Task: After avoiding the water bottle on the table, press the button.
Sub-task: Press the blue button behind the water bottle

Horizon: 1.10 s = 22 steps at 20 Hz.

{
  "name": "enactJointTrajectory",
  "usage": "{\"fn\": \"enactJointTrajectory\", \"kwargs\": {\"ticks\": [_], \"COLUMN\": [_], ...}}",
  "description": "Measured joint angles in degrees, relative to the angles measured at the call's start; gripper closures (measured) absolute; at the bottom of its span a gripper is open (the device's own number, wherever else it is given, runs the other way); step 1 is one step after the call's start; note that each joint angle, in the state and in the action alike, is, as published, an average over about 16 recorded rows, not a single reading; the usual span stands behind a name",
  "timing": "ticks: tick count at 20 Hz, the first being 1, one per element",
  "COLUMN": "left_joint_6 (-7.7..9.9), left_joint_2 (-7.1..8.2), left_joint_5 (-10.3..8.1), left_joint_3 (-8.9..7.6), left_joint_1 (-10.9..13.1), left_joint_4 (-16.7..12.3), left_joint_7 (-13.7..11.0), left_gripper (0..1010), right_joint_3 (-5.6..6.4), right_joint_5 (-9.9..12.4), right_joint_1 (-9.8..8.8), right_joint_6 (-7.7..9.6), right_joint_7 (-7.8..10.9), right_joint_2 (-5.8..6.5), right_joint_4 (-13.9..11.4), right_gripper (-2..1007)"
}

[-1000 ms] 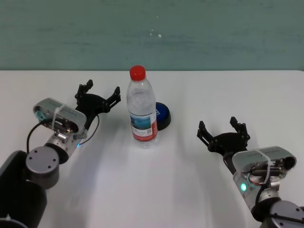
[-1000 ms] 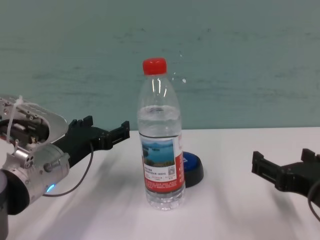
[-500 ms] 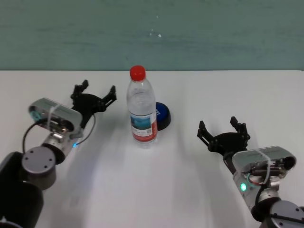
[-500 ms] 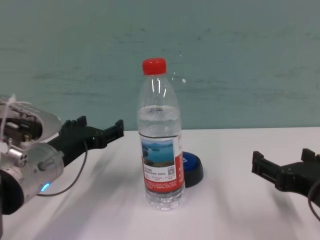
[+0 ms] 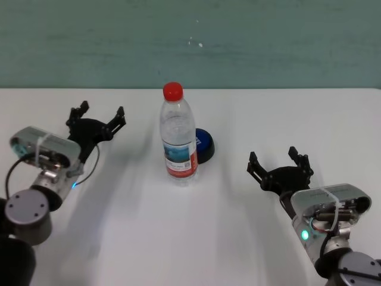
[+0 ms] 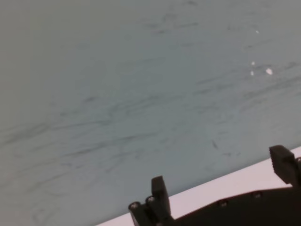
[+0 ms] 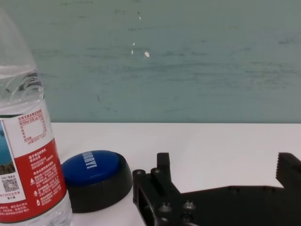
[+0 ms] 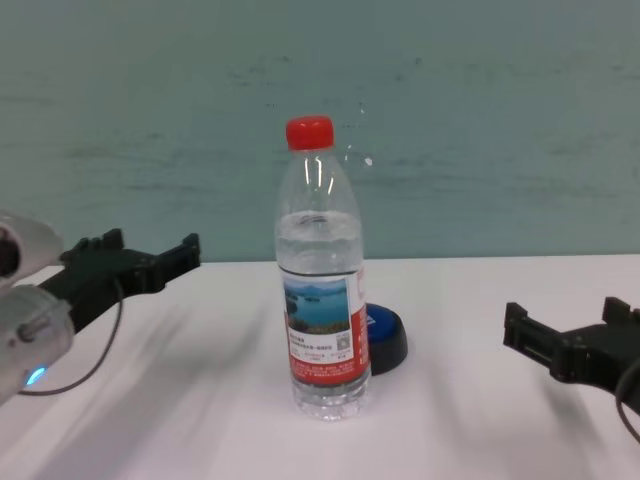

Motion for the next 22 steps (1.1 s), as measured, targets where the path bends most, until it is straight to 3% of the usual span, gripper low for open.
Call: {"fn": "enactJointTrajectory", "kwargs": {"ticks": [12,22], "left_joint_6": [3.11,4.83], "left_joint_2": [2.32,3.63], "left_joint_5": [-3.76,-6.91], "left_joint_3": [-3.44,-5.08], "left_joint_1": [9.13,16.55], "left_joint_4": [-12.22,-20.9], "left_joint_7": [-1.26,-2.66], "left_gripper": [0,0], "right_joint_3": [0.0,0.0], "right_joint_5": [0.0,0.0], "right_joint_1": [0.0,0.0], "right_joint_6": [0.0,0.0], "right_joint_7": [0.0,0.0], "right_joint_2": [0.0,0.0], "right_joint_4": [0.0,0.0], "right_gripper": [1,1]}}
